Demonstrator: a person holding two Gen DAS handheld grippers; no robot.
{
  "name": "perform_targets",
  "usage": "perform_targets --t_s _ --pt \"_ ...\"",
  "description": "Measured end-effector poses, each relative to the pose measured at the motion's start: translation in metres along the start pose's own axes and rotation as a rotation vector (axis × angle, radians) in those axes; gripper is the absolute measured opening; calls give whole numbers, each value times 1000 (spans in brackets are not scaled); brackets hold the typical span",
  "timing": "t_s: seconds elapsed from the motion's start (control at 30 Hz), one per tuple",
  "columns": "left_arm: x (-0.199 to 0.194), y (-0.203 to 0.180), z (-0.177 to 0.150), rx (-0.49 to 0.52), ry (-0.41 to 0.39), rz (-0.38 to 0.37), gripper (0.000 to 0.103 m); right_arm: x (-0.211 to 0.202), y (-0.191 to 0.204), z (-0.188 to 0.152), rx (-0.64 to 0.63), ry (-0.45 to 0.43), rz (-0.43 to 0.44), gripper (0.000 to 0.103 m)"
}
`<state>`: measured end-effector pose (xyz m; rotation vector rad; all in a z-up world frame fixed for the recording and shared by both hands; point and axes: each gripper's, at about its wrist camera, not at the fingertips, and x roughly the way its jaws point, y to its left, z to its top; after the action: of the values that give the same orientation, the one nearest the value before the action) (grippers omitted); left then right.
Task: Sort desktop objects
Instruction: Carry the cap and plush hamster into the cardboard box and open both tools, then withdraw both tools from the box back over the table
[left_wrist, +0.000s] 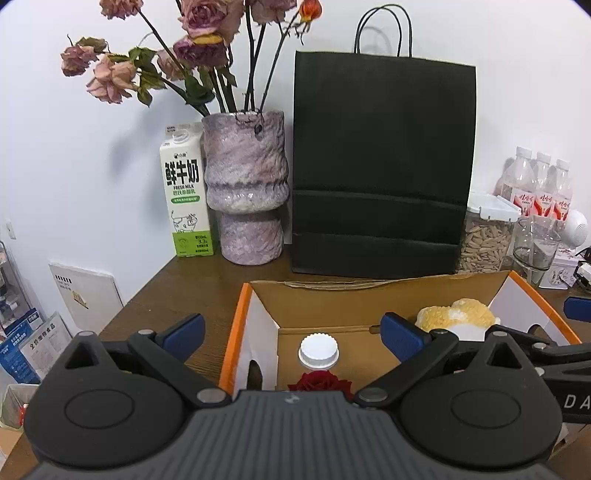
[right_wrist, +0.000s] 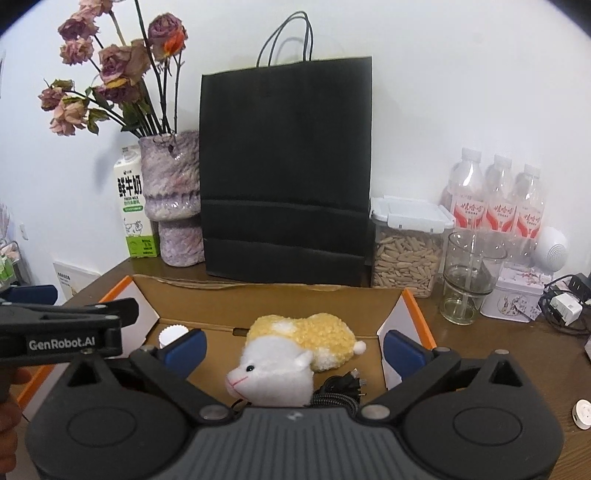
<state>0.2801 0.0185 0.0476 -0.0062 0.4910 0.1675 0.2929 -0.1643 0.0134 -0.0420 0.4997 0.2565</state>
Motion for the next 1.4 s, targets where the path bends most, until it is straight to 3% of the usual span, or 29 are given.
perform_targets --t_s 0.5,1.4 --pt "-41 11 -19 31 -18 -5 103 -55 7 -15 -57 -38 2 103" --pt "-112 38 -83 52 41 17 103 -128 14 -88 -98 61 -7 103"
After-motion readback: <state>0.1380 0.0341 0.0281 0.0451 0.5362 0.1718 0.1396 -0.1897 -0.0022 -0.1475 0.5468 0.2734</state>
